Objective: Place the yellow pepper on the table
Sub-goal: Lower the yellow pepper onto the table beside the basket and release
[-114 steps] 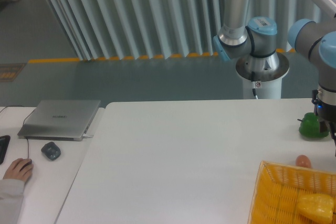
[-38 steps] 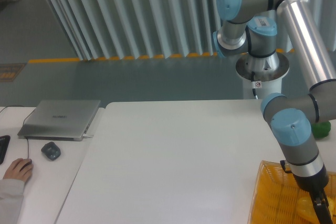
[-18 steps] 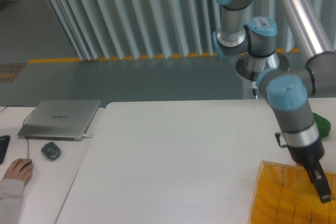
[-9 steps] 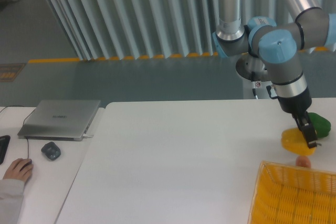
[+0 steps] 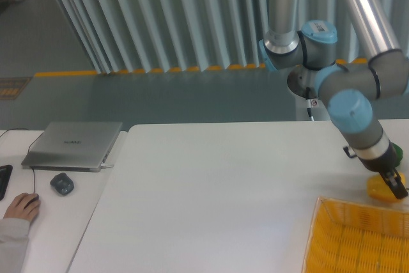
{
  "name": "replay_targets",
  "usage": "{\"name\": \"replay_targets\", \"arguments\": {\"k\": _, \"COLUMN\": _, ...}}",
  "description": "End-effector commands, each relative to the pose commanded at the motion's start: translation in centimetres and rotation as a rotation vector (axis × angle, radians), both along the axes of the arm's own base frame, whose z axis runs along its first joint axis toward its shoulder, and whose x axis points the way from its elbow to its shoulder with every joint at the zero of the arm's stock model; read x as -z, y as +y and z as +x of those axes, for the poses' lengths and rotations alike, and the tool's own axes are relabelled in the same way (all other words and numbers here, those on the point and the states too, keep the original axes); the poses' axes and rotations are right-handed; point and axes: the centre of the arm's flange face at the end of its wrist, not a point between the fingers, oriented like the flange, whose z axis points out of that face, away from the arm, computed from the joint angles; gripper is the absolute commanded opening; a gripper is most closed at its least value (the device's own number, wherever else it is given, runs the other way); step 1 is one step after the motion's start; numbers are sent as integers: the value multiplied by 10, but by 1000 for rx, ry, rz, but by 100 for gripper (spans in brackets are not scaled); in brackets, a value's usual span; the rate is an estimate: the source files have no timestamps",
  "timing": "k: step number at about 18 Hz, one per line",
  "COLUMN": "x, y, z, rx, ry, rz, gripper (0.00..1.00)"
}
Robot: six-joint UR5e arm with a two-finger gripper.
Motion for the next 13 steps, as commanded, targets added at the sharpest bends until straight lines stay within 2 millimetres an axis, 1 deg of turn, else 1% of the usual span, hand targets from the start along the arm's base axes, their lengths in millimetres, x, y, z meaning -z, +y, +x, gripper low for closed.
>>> {"name": "replay_targets", "arguments": {"k": 1, "x": -3, "y": 0, "z": 0, "rx": 0, "ry": 3, "rz": 3, "gripper": 74}}
{"name": "replay_targets", "arguments": {"k": 3, "x": -5, "y": 1, "z": 1, "rx": 3, "ry": 6, "rz": 5, "gripper": 94}}
{"name": "replay_targets", "arguments": {"k": 4, "x": -5, "y": 1, "z": 1, "rx": 0, "ry": 7, "rz": 7, "gripper": 100}}
{"name": "replay_targets", "arguments": {"k": 5, "x": -7, "y": 1, "z": 1, "rx": 4, "ry": 6, "rz": 7, "gripper": 100}}
{"name": "replay_targets", "arguments": {"k": 6, "x": -13, "y": 0, "z": 1, "rx": 3, "ry": 11, "rz": 18, "gripper": 100}}
{"name": "replay_targets", "arguments": {"k": 8, "x": -29, "y": 0, "z": 3, "rx": 4, "ry": 23, "rz": 46, "gripper": 100}}
{"name": "replay_targets", "arguments": {"k": 9, "x": -42, "y": 0, "z": 4, "rx": 5, "ry": 23, "rz": 77, "gripper": 100}}
{"name": "replay_targets", "arguments": {"k": 11, "x": -65, "y": -1, "z": 14, "rx": 14, "ry": 6, "rz": 139, "gripper": 100}}
{"name": "replay_targets", "arguments": {"k": 13, "x": -74, "y": -2, "z": 21, "rx": 18, "ry": -6, "rz": 147, "gripper": 100}}
